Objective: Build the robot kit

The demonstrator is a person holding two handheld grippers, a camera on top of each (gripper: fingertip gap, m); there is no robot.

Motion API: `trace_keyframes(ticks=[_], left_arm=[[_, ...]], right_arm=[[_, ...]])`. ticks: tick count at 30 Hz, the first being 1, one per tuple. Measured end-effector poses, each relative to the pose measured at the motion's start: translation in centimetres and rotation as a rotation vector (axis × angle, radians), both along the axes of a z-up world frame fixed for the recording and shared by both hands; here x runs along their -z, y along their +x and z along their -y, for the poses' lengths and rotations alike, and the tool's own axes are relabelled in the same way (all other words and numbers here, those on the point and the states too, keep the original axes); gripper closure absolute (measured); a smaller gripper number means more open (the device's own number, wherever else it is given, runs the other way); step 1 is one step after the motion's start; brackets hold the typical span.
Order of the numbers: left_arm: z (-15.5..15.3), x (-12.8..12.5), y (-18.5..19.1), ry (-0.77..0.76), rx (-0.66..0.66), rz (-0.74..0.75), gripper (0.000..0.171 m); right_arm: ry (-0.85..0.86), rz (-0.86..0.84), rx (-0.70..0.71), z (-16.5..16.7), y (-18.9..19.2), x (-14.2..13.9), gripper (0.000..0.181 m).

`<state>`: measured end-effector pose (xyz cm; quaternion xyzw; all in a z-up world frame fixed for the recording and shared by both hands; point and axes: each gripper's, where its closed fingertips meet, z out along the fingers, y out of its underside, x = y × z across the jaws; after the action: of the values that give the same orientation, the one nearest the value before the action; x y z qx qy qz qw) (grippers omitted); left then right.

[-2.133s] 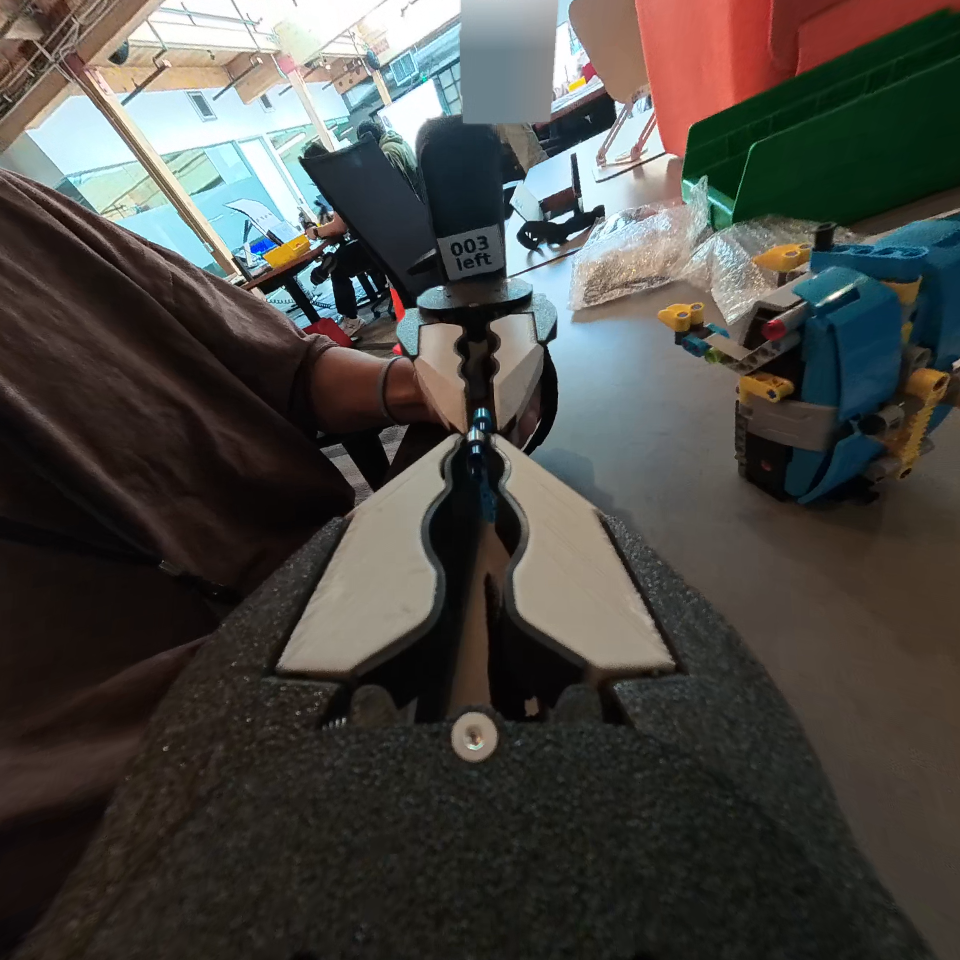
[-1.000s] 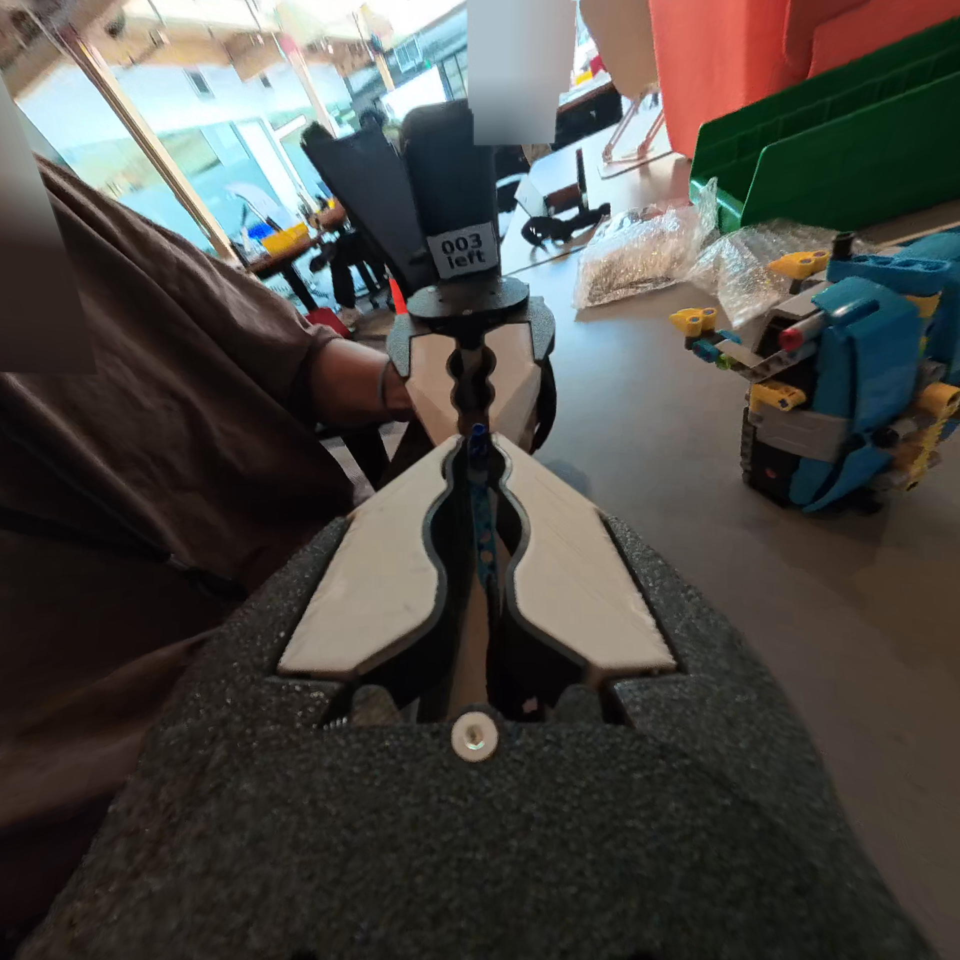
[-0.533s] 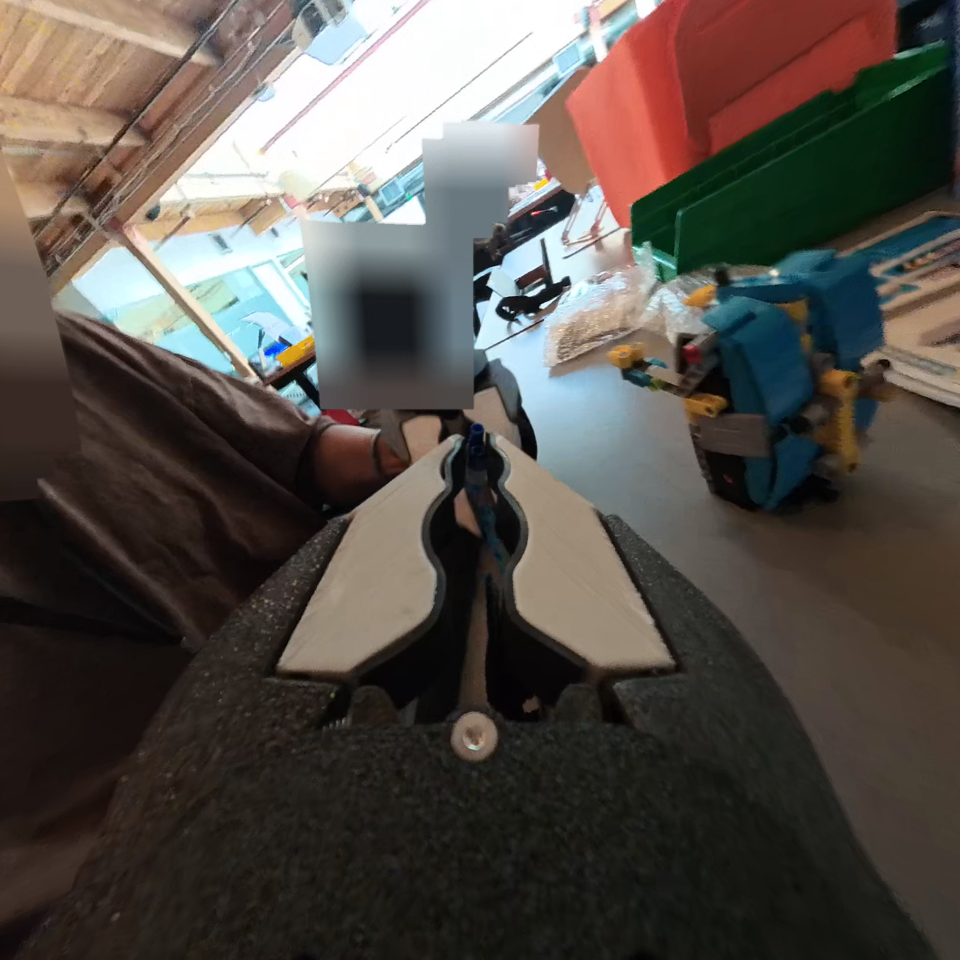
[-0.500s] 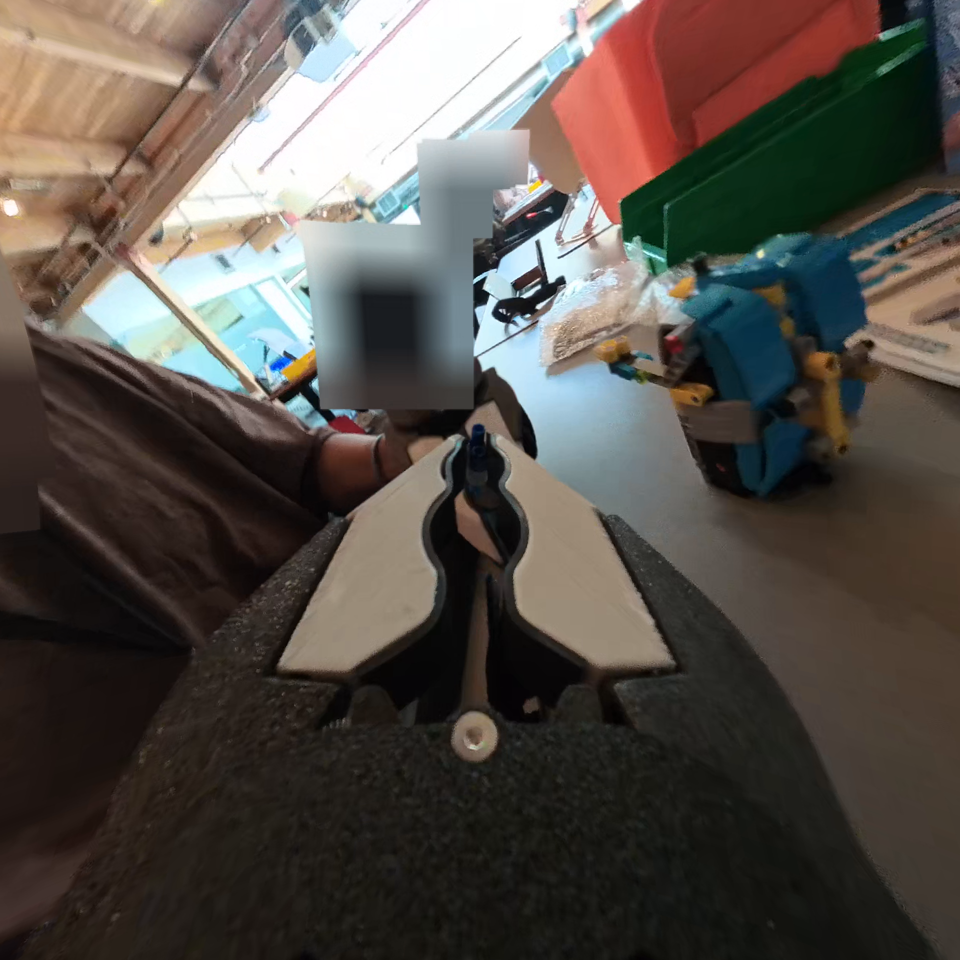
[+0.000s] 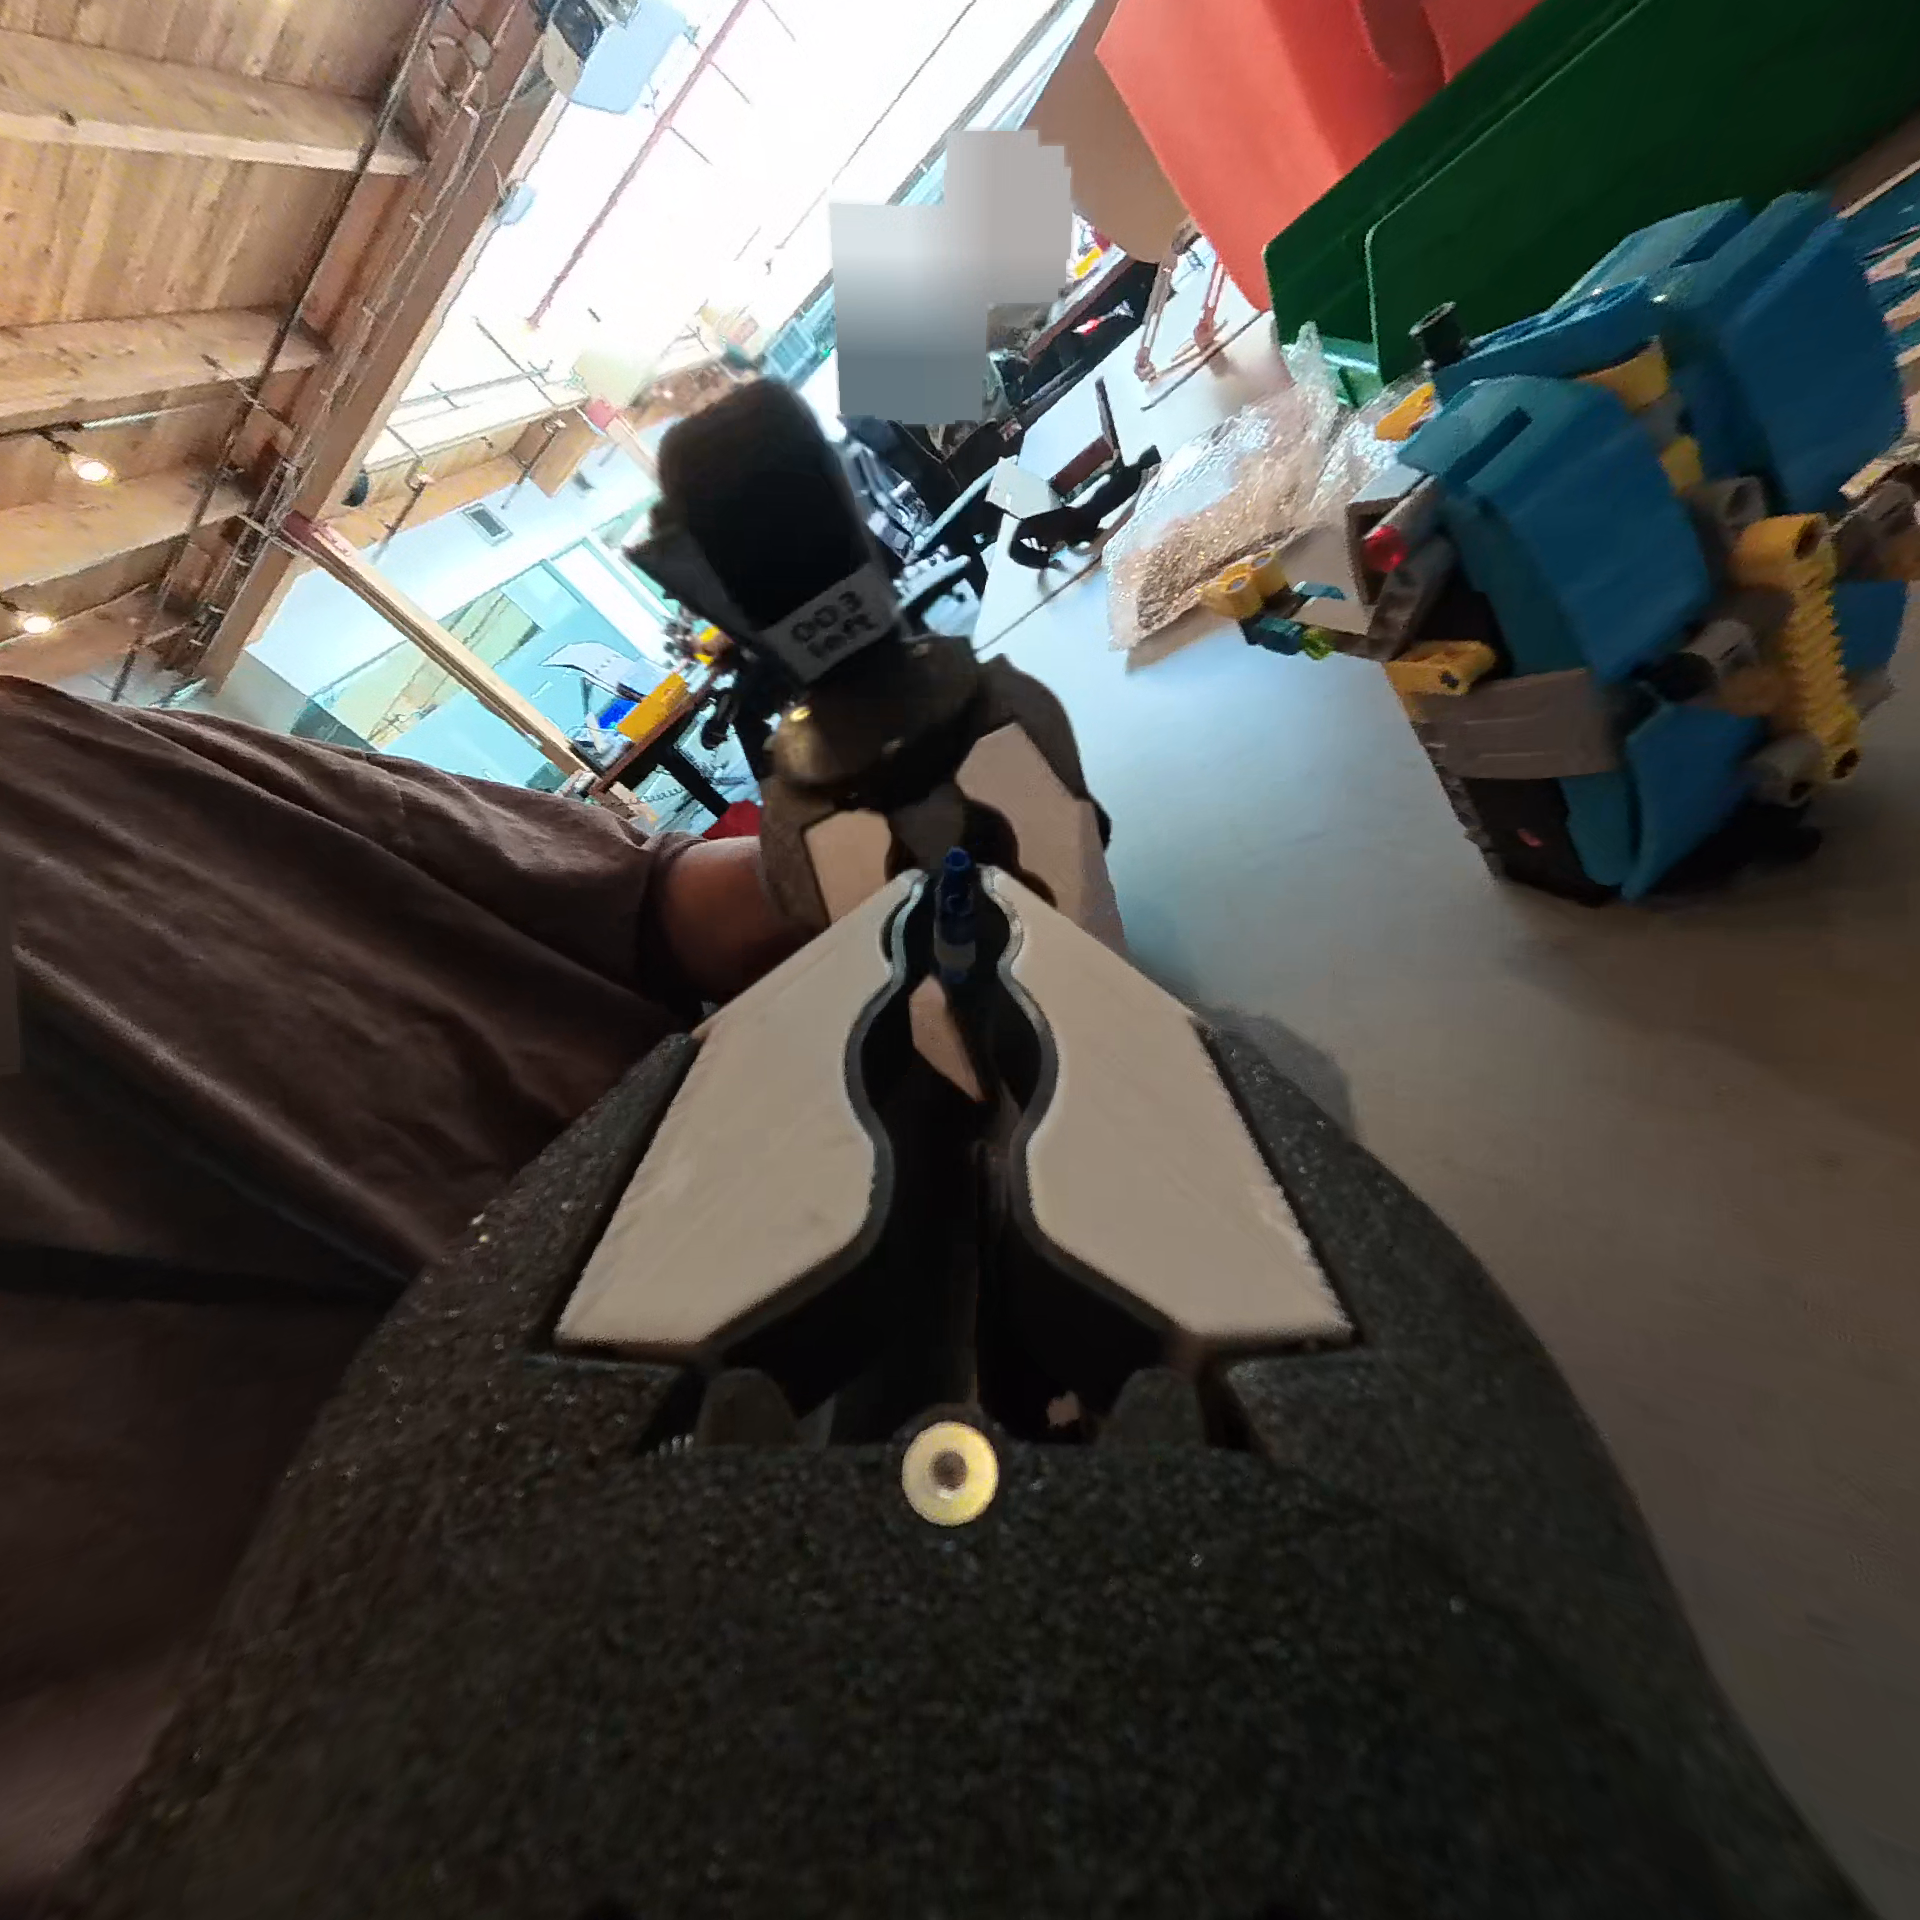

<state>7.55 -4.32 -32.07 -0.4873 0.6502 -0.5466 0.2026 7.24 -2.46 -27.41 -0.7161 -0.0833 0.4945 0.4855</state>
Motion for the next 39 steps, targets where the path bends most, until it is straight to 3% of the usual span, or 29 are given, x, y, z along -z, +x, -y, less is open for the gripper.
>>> trace_keyframes(ticks=[3, 6, 7, 11, 15, 22, 25, 28, 30, 39], left_arm=[[-0.2, -2.3, 0.0, -0.164, 0.009, 0.075, 0.143], [0.3, -3.4, -0.1, -0.212, 0.034, 0.121, 0.154], [0.2, -3.5, -0.1, -0.215, 0.032, 0.126, 0.166], [0.1, -3.7, -0.2, -0.219, 0.028, 0.143, 0.168], [0.3, -4.0, -0.7, -0.238, 0.060, 0.153, 0.168], [0.9, -3.3, -1.0, -0.223, 0.108, 0.109, 0.168], [0.9, -2.6, -0.9, -0.149, 0.100, 0.083, 0.168], [-0.4, 2.3, -1.6, 0.121, 0.093, -0.085, 0.149], [-0.8, 5.0, -2.4, 0.262, 0.118, -0.191, 0.147], [-0.6, 6.9, -2.2, 0.405, 0.156, -0.238, 0.159]], right_arm=[[0.004, -0.049, -0.006, -0.1, -0.4, -0.4, 0.174], [0.011, -0.047, 0.004, -0.4, -0.9, -0.3, 0.174], [0.016, -0.039, 0.005, -0.5, -0.9, -0.3, 0.174], [0.027, -0.028, 0.003, -0.3, -0.9, -0.5, 0.174], [0.079, 0.127, 0.002, 0.3, -0.7, -0.2, 0.165], [0.112, 0.226, -0.037, 0.9, -1.4, 0.4, 0.173], [0.099, 0.255, -0.044, 1.0, -1.3, 0.8, 0.173], [0.044, 0.410, -0.048, 1.2, -0.6, 3.0, 0.174], [-0.023, 0.638, -0.066, 1.6, 0.7, 6.4, 0.174], [-0.021, 0.776, -0.216, 0.5, -0.8, 9.4, 0.173]])
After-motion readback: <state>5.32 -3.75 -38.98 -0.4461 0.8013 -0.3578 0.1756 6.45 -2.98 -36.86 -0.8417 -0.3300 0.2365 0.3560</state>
